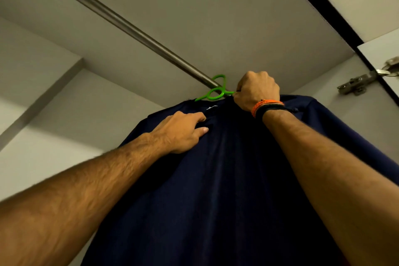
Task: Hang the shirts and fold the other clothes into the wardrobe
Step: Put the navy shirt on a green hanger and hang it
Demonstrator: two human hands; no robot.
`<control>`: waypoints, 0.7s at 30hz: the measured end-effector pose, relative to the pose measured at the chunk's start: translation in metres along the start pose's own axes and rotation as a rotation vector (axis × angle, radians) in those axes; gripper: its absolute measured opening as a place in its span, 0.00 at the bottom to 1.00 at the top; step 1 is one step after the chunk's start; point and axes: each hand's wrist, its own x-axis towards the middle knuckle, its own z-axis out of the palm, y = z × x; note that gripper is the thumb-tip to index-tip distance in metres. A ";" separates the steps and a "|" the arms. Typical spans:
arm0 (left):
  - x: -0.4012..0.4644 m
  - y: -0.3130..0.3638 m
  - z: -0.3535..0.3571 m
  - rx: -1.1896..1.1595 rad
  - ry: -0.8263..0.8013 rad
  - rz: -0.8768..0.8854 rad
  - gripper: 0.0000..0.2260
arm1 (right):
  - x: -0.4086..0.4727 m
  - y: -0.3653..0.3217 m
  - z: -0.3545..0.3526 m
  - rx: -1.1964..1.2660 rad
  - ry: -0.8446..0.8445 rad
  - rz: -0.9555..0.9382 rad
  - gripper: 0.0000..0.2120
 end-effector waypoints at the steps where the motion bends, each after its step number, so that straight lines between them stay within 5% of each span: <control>1: -0.004 0.000 0.003 -0.004 0.002 -0.003 0.13 | -0.004 -0.002 0.001 -0.010 -0.005 -0.020 0.14; 11: -0.039 -0.013 0.019 -0.069 0.034 -0.022 0.16 | -0.032 -0.017 0.007 -0.054 0.024 -0.101 0.13; 21: -0.027 -0.007 0.021 -0.097 -0.128 -0.027 0.20 | -0.034 -0.020 0.006 -0.154 -0.008 -0.086 0.11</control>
